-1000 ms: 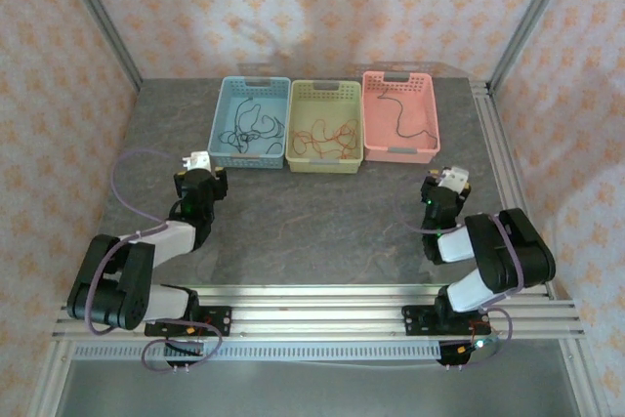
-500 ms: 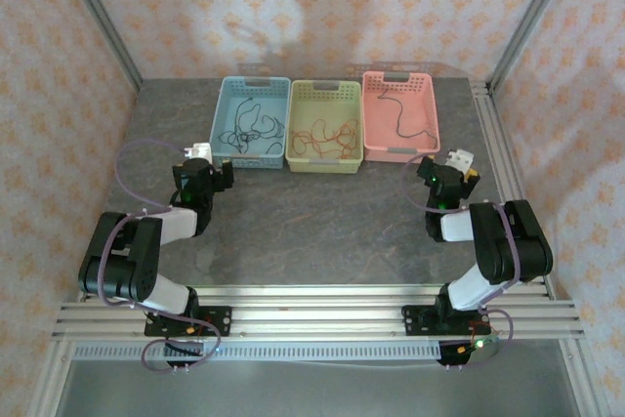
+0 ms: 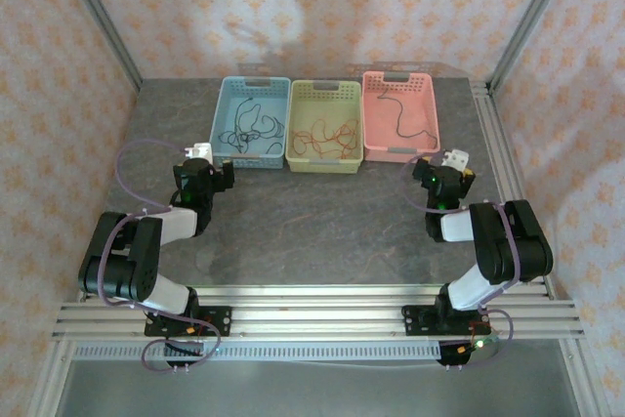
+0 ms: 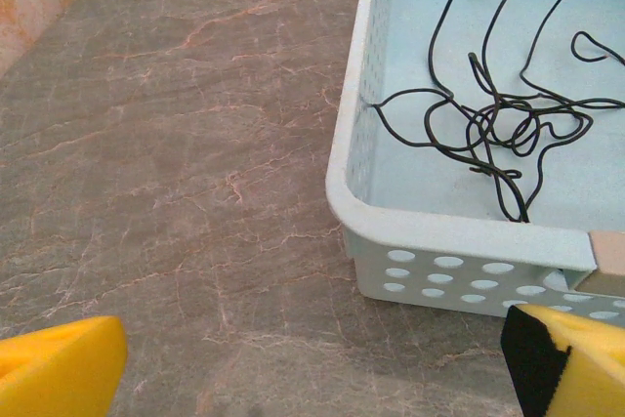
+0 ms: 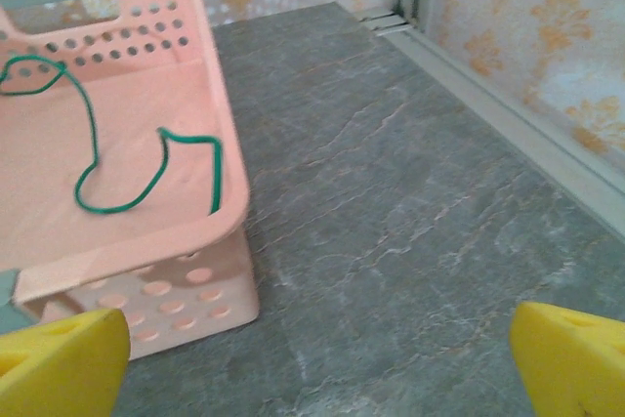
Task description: Untangle the cables
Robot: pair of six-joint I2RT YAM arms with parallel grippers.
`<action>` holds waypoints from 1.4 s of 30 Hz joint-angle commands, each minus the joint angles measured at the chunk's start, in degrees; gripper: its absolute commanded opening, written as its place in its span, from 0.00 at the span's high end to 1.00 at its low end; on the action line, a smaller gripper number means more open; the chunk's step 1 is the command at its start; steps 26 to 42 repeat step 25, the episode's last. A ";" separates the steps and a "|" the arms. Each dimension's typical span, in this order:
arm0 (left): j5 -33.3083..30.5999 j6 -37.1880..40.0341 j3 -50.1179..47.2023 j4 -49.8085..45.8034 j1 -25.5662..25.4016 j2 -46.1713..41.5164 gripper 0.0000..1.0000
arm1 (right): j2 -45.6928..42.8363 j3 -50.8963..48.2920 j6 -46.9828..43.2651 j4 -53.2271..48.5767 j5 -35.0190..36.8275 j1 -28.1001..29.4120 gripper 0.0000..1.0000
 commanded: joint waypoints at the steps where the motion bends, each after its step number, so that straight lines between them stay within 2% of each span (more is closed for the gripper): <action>1: 0.30 -0.65 1.10 0.43 0.24 -0.16 0.00 | -0.72 0.29 -1.08 -0.88 -3.19 -0.17 0.01; 42: 0.29 -0.62 1.17 0.38 0.30 -0.15 0.00 | -0.85 0.63 -0.77 -1.84 -5.47 -1.11 0.01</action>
